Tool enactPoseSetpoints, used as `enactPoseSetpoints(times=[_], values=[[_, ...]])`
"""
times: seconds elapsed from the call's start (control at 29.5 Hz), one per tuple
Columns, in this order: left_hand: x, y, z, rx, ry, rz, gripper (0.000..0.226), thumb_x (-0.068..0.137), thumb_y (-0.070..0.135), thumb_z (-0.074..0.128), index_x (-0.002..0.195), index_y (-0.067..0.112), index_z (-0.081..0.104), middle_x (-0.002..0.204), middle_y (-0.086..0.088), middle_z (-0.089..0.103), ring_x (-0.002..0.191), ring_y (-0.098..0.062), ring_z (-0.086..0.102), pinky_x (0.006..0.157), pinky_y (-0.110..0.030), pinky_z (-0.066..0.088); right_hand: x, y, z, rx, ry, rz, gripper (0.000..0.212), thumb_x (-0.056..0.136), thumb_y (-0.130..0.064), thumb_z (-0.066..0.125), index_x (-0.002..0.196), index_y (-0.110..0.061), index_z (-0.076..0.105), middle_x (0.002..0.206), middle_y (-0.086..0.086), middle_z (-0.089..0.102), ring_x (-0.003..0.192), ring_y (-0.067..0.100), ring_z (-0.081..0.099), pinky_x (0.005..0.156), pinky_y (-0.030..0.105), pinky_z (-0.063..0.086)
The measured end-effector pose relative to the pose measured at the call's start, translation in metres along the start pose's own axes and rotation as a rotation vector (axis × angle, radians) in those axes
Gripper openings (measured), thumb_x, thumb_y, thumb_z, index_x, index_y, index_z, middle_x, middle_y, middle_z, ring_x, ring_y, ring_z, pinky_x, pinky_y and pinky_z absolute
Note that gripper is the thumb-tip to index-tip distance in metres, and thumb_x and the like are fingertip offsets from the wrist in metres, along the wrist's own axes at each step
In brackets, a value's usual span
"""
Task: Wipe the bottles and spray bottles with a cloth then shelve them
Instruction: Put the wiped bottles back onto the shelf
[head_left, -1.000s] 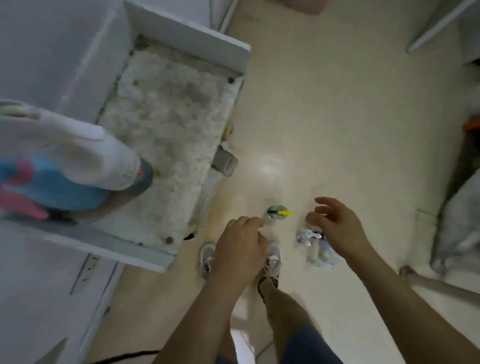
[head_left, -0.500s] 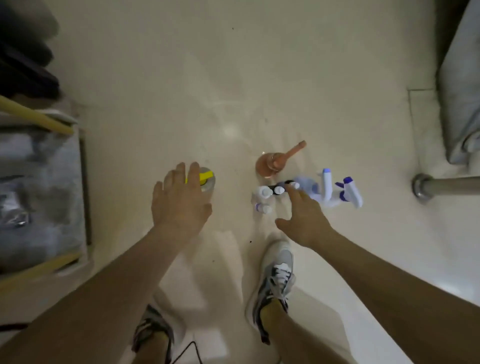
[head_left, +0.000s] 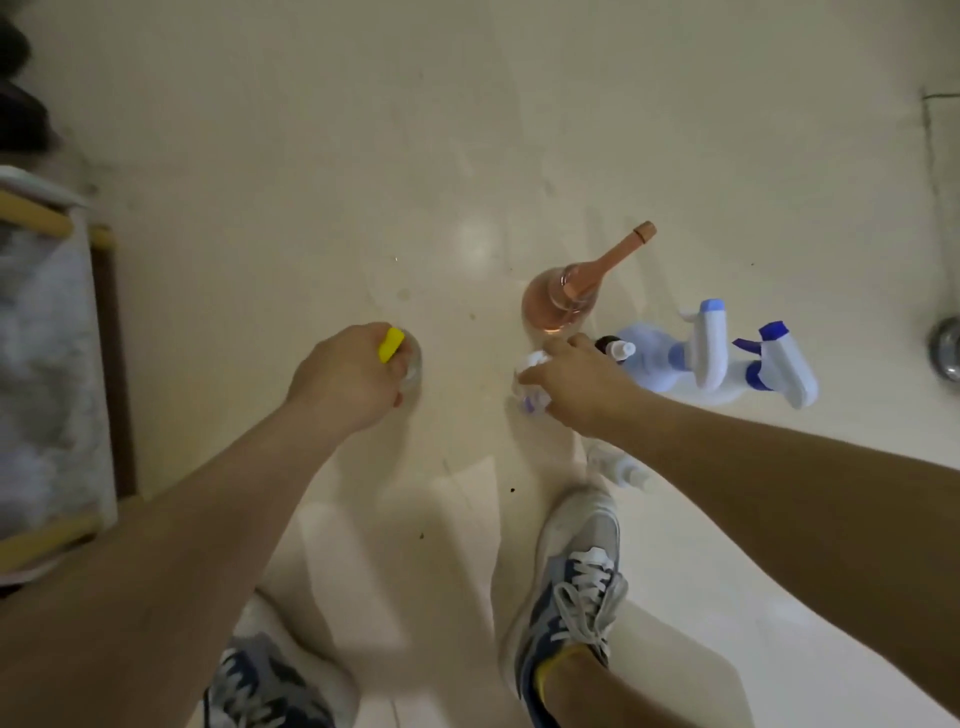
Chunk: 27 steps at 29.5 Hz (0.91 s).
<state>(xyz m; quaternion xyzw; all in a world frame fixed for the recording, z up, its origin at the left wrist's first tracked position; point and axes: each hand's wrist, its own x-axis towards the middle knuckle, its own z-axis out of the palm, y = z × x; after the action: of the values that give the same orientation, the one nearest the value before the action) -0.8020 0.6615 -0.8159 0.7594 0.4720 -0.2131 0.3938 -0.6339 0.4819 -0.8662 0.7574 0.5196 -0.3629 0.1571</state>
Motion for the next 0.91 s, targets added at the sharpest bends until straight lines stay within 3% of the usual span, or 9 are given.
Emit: enactPoseSetpoints(times=[0.14, 0.24, 0.37, 0.47, 0.58, 0.68, 0.75, 0.81, 0.91], values=[[-0.005, -0.013, 0.005, -0.186, 0.063, -0.104, 0.016, 0.087, 0.028, 0.057, 0.078, 0.037, 0.066, 0.06, 0.004, 0.07, 0.072, -0.024, 0.072, 0.082, -0.044, 0.057, 0.003, -0.001, -0.011, 0.037, 0.066, -0.031, 0.02, 0.088, -0.008, 0.059, 0.107, -0.012, 0.061, 0.116, 0.014, 0.054, 0.104, 0.036, 0.054, 0.086, 0.044, 0.048], [-0.021, -0.019, 0.005, -0.297, 0.089, -0.099, 0.014, 0.073, 0.047, 0.054, 0.079, 0.052, 0.066, 0.062, 0.0, 0.071, 0.071, -0.029, 0.073, 0.075, -0.05, 0.058, 0.001, -0.004, -0.024, 0.038, 0.062, 0.02, 0.017, 0.092, -0.006, 0.053, 0.105, -0.008, 0.063, 0.108, 0.013, 0.062, 0.098, 0.03, 0.059, 0.081, 0.034, 0.043], [-0.059, -0.016, -0.015, -0.336, 0.116, -0.148, 0.011, 0.085, 0.039, 0.059, 0.079, 0.035, 0.067, 0.061, 0.002, 0.07, 0.063, -0.024, 0.069, 0.078, -0.045, 0.058, -0.004, -0.002, -0.038, 0.081, 0.11, -0.002, 0.026, 0.089, -0.009, 0.059, 0.113, -0.003, 0.063, 0.108, 0.013, 0.064, 0.104, 0.031, 0.059, 0.086, 0.034, 0.037], [-0.101, -0.009, -0.04, -0.385, 0.159, -0.205, 0.017, 0.09, 0.037, 0.054, 0.094, 0.03, 0.07, 0.066, 0.004, 0.071, 0.07, -0.024, 0.069, 0.078, -0.045, 0.057, -0.027, -0.015, -0.067, 0.316, 0.199, 0.039, 0.022, 0.083, -0.009, 0.057, 0.1, -0.014, 0.07, 0.102, 0.007, 0.069, 0.097, 0.025, 0.064, 0.084, 0.033, 0.045], [-0.164, 0.005, -0.087, -0.45, 0.225, -0.254, 0.02, 0.093, 0.041, 0.05, 0.099, 0.032, 0.068, 0.071, 0.006, 0.07, 0.078, -0.027, 0.069, 0.078, -0.047, 0.057, -0.069, -0.047, -0.139, 0.368, 0.326, -0.01, 0.013, 0.079, -0.001, 0.065, 0.073, -0.009, 0.073, 0.089, 0.007, 0.066, 0.079, 0.028, 0.059, 0.061, 0.022, 0.031], [-0.231, 0.031, -0.155, -0.536, 0.328, -0.285, 0.01, 0.094, 0.04, 0.053, 0.09, 0.043, 0.062, 0.066, 0.01, 0.068, 0.075, -0.021, 0.069, 0.078, -0.045, 0.056, -0.126, -0.094, -0.251, 0.589, 0.412, 0.044, 0.013, 0.085, -0.008, 0.064, 0.08, -0.013, 0.076, 0.088, 0.0, 0.068, 0.075, 0.017, 0.061, 0.067, 0.026, 0.046], [-0.28, 0.048, -0.208, -0.561, 0.409, -0.26, 0.011, 0.095, 0.036, 0.054, 0.088, 0.044, 0.057, 0.065, 0.011, 0.068, 0.067, -0.007, 0.067, 0.075, -0.037, 0.055, -0.158, -0.126, -0.329, 0.698, 0.483, 0.005, 0.014, 0.084, -0.007, 0.067, 0.078, -0.015, 0.076, 0.09, 0.0, 0.074, 0.069, 0.006, 0.063, 0.064, 0.011, 0.045], [-0.327, 0.059, -0.257, -0.582, 0.501, -0.238, 0.012, 0.097, 0.033, 0.052, 0.091, 0.042, 0.048, 0.063, 0.007, 0.067, 0.062, -0.001, 0.063, 0.063, -0.029, 0.05, -0.185, -0.165, -0.404, 0.759, 0.545, -0.079, 0.021, 0.082, -0.008, 0.072, 0.071, -0.026, 0.074, 0.087, -0.017, 0.074, 0.07, -0.005, 0.062, 0.065, 0.002, 0.039], [-0.38, 0.073, -0.323, -0.661, 0.629, -0.259, 0.011, 0.094, 0.038, 0.052, 0.095, 0.039, 0.041, 0.063, 0.007, 0.068, 0.06, -0.002, 0.062, 0.054, -0.019, 0.044, -0.216, -0.222, -0.502, 0.853, 0.58, -0.227, 0.035, 0.077, -0.007, 0.077, 0.059, -0.036, 0.07, 0.075, -0.035, 0.066, 0.075, -0.009, 0.066, 0.079, 0.02, 0.054]])
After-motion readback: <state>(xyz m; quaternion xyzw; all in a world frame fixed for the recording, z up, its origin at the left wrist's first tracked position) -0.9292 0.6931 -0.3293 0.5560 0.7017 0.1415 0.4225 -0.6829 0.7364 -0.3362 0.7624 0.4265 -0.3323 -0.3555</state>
